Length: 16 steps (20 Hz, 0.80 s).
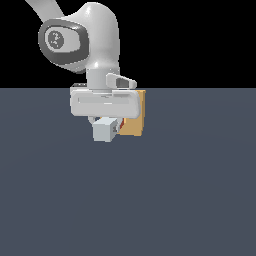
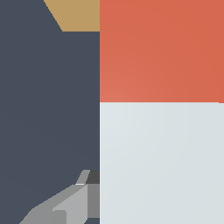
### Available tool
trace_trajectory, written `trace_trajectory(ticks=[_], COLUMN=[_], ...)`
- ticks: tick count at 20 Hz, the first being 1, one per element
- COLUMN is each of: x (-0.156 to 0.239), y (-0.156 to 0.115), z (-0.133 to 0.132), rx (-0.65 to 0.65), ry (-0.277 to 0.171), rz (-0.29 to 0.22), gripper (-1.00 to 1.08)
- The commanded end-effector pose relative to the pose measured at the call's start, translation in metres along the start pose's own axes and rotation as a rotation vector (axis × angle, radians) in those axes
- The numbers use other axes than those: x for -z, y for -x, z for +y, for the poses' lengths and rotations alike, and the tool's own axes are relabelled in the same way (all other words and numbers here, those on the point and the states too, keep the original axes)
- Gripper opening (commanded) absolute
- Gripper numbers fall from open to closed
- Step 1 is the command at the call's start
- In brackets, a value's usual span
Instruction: Insert the peg into the horizontal hole in a box.
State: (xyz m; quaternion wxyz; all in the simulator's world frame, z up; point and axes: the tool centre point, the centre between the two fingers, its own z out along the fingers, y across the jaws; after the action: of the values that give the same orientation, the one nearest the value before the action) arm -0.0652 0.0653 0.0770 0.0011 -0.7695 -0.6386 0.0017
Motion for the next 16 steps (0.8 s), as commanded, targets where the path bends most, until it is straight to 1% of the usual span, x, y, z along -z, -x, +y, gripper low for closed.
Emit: trace_trajectory(ticks=[1,11,16], x=[0.002,0.002,0.002], y=[0.000,-0.001,-0.014], z=[0.001,0.003,0.003], rx=[-0.002,-0.001,-0.001], ry=[0.004,0.003,0.004], rz=[0.001,0.001,0.001], gripper=[-1.00,-1.00,-1.00])
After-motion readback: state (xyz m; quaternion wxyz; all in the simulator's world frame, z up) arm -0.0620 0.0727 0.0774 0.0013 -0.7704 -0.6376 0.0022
